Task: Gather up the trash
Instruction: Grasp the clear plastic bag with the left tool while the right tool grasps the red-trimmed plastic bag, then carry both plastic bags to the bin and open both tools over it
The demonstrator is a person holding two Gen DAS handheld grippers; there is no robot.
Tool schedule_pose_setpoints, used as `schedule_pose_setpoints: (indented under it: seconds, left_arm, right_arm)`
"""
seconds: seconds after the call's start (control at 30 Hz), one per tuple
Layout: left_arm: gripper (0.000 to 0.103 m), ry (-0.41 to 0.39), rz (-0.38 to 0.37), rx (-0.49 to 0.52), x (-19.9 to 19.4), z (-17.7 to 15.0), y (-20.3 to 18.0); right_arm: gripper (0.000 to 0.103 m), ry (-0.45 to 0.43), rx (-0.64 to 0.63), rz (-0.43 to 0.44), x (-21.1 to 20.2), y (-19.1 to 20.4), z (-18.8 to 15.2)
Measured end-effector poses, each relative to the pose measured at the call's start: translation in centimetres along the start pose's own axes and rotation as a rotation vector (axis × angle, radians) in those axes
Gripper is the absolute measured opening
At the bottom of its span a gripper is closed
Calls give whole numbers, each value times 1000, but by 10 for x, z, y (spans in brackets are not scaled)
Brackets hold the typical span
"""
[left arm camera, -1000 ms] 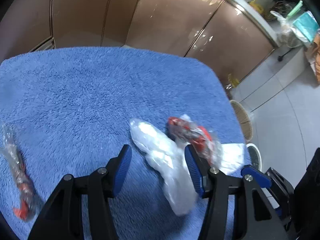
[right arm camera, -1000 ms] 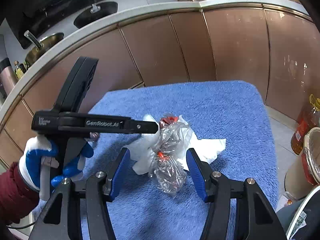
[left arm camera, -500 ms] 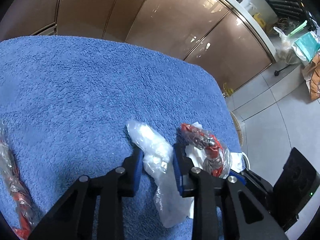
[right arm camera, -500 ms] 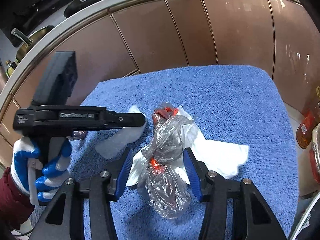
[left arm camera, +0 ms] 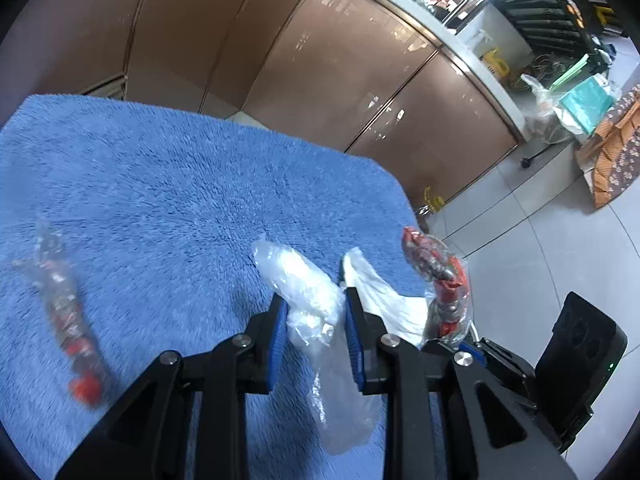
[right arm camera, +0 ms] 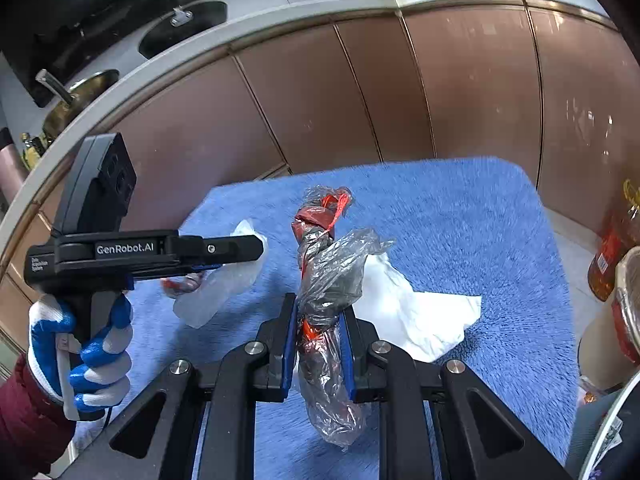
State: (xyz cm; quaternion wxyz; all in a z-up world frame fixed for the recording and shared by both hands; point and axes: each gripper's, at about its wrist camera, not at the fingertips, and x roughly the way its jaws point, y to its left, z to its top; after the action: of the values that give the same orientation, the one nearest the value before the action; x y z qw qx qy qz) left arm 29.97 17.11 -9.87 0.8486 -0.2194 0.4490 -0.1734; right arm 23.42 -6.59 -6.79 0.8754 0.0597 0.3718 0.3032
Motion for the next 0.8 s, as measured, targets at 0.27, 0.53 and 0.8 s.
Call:
schedule_pose_setpoints:
  seconds: [0.27, 0.53, 0.8]
  left_arm:
    - [25, -84, -4, 19, -71, -14, -24]
    - [25, -178, -7, 76, -150, -42, -60]
    - [25, -259, -17, 132, -217, -71, -94]
  right_arm:
    - [18, -76, -29, 1, -69, 27, -3]
    - [18, -169, -63, -18, -135, 50, -19]
    - [18, -259, -87, -41, -198, 78, -36]
